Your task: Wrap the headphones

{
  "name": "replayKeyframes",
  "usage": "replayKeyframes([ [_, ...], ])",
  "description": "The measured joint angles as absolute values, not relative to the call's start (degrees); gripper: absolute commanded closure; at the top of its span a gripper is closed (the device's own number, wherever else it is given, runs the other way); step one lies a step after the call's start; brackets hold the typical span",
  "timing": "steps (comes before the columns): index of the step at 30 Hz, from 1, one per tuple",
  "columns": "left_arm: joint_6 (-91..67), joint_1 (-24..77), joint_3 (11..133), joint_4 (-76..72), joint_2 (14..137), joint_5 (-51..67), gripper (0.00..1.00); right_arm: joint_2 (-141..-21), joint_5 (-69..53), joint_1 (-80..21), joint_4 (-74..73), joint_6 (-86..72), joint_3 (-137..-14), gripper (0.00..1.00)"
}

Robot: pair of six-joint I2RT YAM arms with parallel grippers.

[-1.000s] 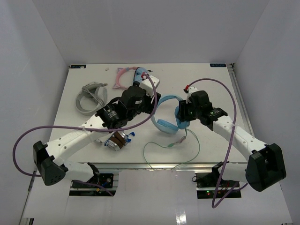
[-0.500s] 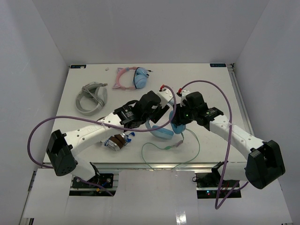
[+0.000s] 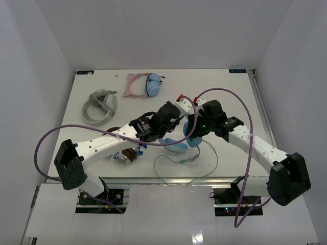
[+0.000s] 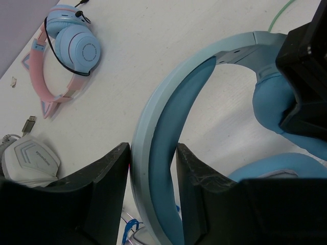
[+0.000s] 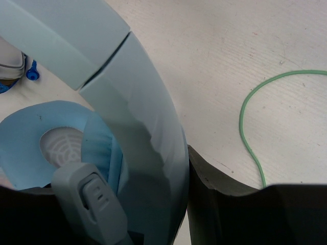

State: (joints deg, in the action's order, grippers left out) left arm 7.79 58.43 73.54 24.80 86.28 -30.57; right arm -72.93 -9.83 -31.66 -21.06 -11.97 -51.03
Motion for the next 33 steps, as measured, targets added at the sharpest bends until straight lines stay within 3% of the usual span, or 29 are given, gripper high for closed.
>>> replayKeyframes([
  [5,8.0,58.5,73.5,24.8,86.5,-31.3,0.62,-73.1,-10.2,-31.6,-21.1,-12.0,-51.0,0.92],
  [10,8.3,58.7,73.4,24.8,87.0,-32.8,0.66,-73.5,-10.1,-31.6,-21.4,-12.0,-51.0,0.92],
  [12,8.3,58.8,73.2,24.8,87.1,-33.1,0.59,-73.6,-10.1,-31.6,-21.5,-11.9,-51.0,0.92],
  [14,8.0,58.8,73.0,24.8,87.2,-33.3,0.45,-73.6,-10.1,-31.7,-21.7,-12.0,-51.0,0.92],
  [19,7.5,59.1,72.8,24.8,88.7,-33.4,0.4,-73.6,-10.5,-31.8,-21.7,-12.0,-51.2,0.92],
  [29,7.5,59.0,72.9,25.2,90.7,-34.9,0.68,-73.6,-10.5,-31.9,-23.1,-11.8,-51.2,0.92],
  [33,7.3,58.9,72.9,25.2,90.7,-35.4,0.85,-73.6,-10.5,-31.9,-23.2,-11.8,-51.2,0.92],
])
